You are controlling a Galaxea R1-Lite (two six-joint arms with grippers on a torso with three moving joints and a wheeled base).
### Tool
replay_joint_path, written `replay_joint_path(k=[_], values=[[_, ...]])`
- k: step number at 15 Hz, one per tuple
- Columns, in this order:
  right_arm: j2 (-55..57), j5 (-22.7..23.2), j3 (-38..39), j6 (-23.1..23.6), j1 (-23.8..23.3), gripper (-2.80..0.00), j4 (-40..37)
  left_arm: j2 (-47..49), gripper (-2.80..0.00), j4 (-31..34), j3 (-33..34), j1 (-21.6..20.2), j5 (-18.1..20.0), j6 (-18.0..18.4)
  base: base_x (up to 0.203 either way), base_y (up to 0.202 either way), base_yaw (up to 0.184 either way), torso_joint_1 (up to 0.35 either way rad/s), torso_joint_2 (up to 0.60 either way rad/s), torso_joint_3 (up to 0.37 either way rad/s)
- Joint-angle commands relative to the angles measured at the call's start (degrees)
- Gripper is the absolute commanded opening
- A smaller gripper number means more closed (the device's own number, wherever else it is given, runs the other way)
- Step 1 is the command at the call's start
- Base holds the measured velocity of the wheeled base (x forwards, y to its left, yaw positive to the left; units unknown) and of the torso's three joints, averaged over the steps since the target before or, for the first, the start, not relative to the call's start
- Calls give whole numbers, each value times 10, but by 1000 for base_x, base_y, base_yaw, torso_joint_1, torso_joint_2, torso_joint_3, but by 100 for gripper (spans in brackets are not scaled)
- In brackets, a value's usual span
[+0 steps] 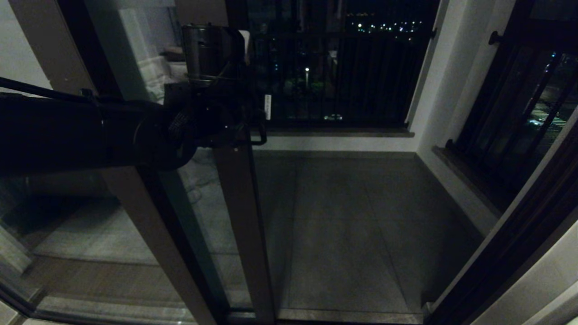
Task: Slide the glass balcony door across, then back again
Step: Open the slid door
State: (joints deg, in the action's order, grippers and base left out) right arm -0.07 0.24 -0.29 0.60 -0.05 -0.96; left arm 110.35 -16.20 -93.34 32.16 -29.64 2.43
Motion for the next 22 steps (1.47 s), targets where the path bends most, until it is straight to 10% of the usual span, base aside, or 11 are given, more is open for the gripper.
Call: replay_joint_path(k=[1,22], values=[[1,0,0,0,0,-280,0,-16,-280,-1,16,-11,1,0,0,0,0,0,0,0],[1,0,0,0,0,-280,0,-52,-280,-60,99,-80,25,-1,0,0,0,0,0,0]])
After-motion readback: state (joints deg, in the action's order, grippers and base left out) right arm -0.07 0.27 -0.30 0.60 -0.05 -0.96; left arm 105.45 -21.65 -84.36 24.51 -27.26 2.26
